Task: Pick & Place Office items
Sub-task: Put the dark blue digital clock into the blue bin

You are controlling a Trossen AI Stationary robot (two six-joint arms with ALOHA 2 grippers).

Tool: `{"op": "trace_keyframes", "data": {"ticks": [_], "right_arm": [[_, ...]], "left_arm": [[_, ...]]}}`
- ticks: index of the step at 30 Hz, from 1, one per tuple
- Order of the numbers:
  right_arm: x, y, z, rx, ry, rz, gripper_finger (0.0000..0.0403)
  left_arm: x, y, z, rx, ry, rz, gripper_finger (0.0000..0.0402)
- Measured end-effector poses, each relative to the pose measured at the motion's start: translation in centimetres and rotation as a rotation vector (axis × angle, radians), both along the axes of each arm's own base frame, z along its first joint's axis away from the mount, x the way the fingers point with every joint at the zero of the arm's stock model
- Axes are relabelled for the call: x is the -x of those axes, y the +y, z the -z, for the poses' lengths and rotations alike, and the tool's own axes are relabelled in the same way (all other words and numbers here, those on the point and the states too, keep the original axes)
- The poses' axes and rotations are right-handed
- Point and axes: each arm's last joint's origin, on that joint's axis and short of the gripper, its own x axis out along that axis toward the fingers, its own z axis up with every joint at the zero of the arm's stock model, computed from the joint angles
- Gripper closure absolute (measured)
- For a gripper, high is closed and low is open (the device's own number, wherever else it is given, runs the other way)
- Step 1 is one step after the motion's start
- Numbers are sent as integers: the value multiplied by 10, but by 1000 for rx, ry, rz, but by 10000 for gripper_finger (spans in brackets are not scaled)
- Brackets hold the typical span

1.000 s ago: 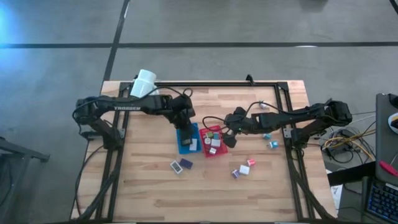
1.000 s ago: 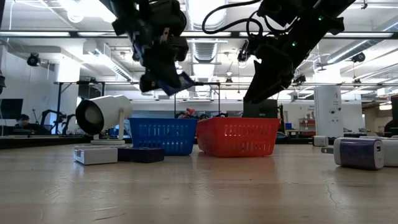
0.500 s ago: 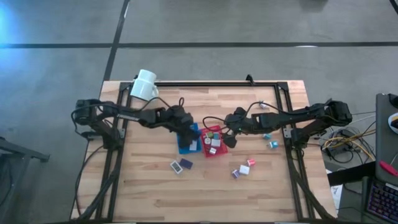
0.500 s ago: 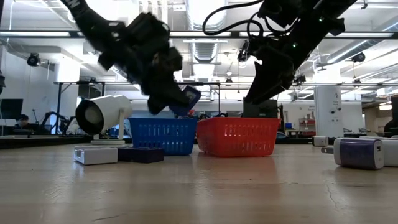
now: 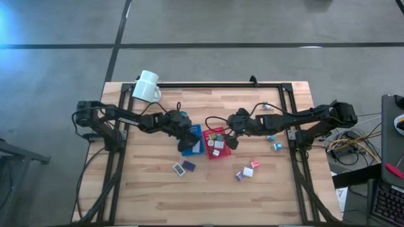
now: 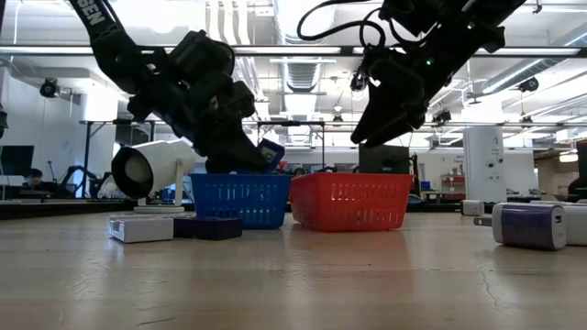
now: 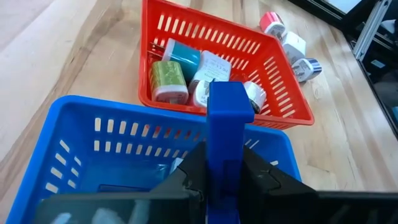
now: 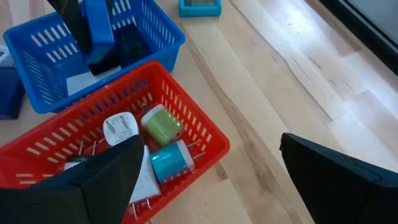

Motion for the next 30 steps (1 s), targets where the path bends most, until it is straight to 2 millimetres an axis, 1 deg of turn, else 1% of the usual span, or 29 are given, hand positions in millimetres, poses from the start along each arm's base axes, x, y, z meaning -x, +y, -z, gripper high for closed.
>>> {"op": "trace_keyframes", "data": {"ticks": [6,14,18,22,27,30], "right_arm": [[0,2,1,-19,0,-13,29],[1,2,2,-21,2,-17,29],[1,2,2,-22,4,-18,29],[1,3,2,-24,5,-20,29],[1,3,2,-24,4,-20,29],[1,3,2,-24,4,-20,29]], "left_arm": [[1,-1,1,0,9,15,323],[1,-2,1,10,9,18,323],[1,-2,0,28,9,30,314],[2,-3,1,44,25,46,294],[4,-4,4,58,56,49,259],[4,-4,1,64,52,45,239]]}}
